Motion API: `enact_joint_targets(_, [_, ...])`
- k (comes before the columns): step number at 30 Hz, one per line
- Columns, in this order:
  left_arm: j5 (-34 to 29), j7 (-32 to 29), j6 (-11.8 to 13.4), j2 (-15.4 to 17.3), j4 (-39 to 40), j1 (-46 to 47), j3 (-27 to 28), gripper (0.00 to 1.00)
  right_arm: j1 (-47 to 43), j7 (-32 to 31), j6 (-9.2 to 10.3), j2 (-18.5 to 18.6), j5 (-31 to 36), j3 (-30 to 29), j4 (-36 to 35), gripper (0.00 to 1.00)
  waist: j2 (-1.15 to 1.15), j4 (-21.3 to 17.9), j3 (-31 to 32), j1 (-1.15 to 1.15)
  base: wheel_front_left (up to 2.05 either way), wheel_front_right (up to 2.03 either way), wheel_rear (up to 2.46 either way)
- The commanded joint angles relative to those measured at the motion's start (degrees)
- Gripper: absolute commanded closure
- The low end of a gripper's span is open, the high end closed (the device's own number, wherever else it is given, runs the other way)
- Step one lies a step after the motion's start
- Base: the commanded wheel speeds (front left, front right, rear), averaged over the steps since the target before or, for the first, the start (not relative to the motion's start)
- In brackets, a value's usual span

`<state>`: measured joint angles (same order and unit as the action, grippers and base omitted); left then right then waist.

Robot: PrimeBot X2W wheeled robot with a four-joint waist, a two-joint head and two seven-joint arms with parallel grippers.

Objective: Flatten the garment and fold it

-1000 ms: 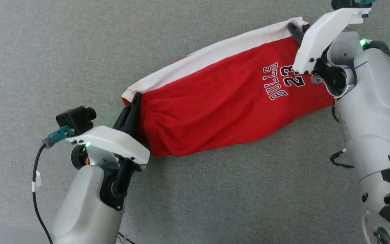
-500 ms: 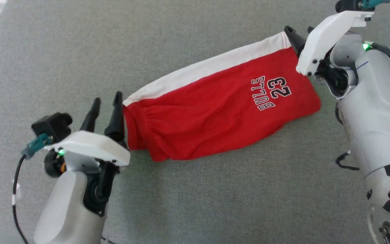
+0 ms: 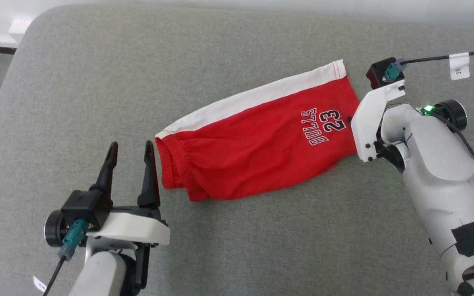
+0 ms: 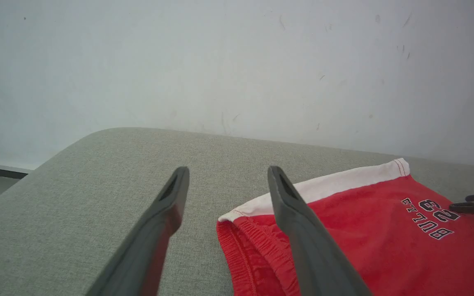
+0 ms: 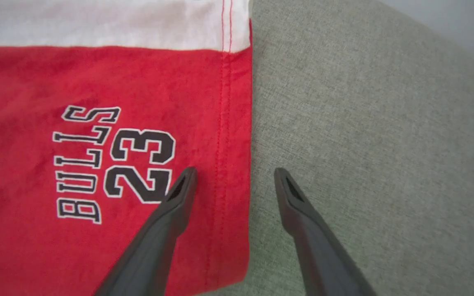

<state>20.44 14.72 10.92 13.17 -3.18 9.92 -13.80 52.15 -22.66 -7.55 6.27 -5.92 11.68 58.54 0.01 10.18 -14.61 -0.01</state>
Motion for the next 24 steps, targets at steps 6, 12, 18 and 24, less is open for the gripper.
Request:
enact_joint_targets(6, [-1.31, 0.27, -1.72, -2.28, 0.43, -1.59, 0.66, 0.00, -1.43, -5.05, 0.06, 0.11, 3.16, 1.36, -0.81, 0.00, -0.01, 2.28, -2.25, 0.01, 0.00, 0.00, 0.00])
enact_joint_targets(12, [-2.08, 0.27, -3.08, -3.43, -0.86, -1.14, 0.73, 0.00, -2.55, -10.41, 0.06, 0.15, 3.36, 3.44, -0.72, 0.52, -0.01, 3.21, -2.95, 0.01, 0.00, 0.00, 0.00])
enact_joint_targets(18, [0.26, -8.41, -3.21, -3.25, -0.34, -0.92, -0.14, 0.00, -2.99, -11.45, 0.06, 0.88, 1.39, 4.37, -3.16, 1.00, -0.01, 2.84, -2.51, 0.01, 0.00, 0.00, 0.00])
enact_joint_targets(24, [2.85, -32.19, -0.61, -1.60, 5.88, 1.20, -2.67, 0.00, -3.73, -11.61, 0.06, 1.69, 0.39, 4.81, -5.61, 1.00, -0.01, 2.30, -2.19, 0.01, 0.00, 0.00, 0.00])
